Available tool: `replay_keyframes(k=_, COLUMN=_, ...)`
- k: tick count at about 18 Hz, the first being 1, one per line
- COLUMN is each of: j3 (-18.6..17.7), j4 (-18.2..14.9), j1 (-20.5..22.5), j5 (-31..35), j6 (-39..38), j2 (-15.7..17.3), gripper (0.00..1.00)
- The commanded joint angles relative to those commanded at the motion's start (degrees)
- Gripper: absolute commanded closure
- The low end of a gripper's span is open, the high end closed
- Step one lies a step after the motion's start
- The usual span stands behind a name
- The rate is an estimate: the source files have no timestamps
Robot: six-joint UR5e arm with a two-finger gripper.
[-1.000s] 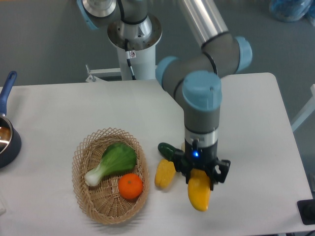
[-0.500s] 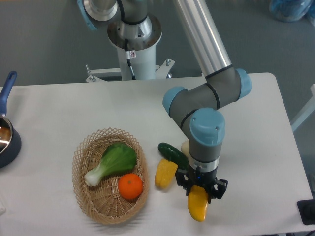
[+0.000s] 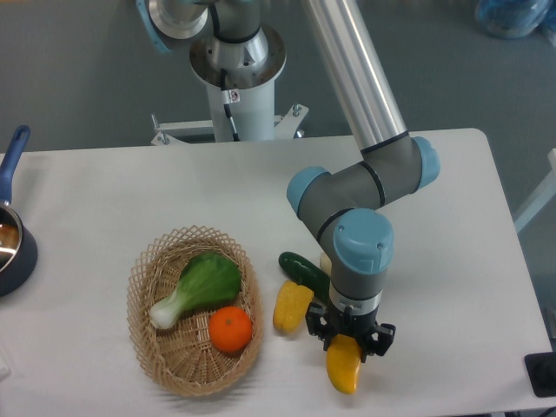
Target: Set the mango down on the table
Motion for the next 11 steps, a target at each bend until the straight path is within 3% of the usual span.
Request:
replay_keyframes(k=2, j3=0.1, j4=0.1, j1=0.0, j5=0.0, j6=0.3, j2=-0.1, gripper=0.28)
replay_keyframes(k=4, j3=0.2, j4=0.1, j1=0.0, j5=0.1, j6=0.4, j2=-0.1, gripper=0.23)
replay_keyframes(k=5, j3=0.3, j4=0.2, j1=0.1, j5=0.1, j6=0.4, j2=-0.1, gripper=0.17)
replay_keyframes(k=6, j3=0.7, j4=0.2, j1=0.0, j5=0.1, j6=0.7, j2=-0.3, gripper=0.04)
replay_keyframes(k=11, j3=2.1, j4=0.2, j1=0.1, j5=0.2, j6=1.0, j2=0.0, gripper=0.00)
